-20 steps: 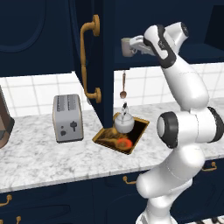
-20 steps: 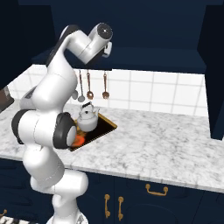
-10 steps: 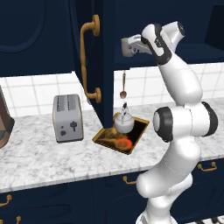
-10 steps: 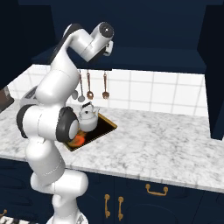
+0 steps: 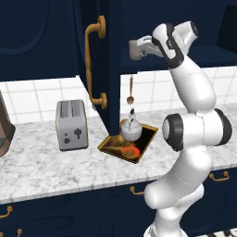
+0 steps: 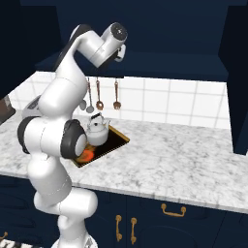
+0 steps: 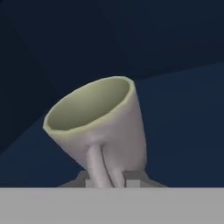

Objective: Pick the kettle from the counter and place it on the tray. Then pick the mug from the cabinet and place it on the tray. Then close the cabinet doors.

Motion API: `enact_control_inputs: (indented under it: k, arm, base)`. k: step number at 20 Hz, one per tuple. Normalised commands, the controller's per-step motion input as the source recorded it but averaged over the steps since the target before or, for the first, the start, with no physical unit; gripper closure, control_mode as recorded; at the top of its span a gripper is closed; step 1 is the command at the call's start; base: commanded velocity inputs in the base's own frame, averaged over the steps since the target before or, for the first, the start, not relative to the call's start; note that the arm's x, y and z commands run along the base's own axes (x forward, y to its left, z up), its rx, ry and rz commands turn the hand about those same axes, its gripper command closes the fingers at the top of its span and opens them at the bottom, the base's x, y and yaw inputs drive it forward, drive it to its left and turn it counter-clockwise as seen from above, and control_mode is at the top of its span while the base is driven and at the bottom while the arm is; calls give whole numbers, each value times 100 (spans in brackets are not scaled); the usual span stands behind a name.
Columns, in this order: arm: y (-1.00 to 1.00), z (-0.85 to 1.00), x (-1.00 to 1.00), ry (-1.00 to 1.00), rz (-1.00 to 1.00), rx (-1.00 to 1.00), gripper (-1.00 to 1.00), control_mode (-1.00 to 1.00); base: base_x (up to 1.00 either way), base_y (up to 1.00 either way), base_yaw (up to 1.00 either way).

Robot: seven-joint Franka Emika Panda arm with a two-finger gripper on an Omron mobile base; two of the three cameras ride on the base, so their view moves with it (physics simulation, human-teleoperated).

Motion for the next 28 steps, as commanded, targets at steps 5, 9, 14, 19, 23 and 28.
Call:
enact_control_inputs:
  k: [5, 9, 14, 19, 23, 28]
  arm:
    - [0, 0, -31, -7, 0, 0, 100, -100]
    - [-1, 0, -79, -10, 1, 0, 100, -100]
    - [-2, 1, -95, -14, 5, 0, 100, -100]
    - [-6, 16, -100, -23, 8, 0, 100, -100]
    - [-8, 11, -100, -18, 8, 0, 100, -100]
    - [-8, 0, -83, 0, 8, 0, 100, -100]
  base:
    - [0, 0, 0]
    - [0, 0, 0]
    - [0, 0, 0]
    - [0, 0, 0]
    - [0, 0, 0]
    - [0, 0, 0]
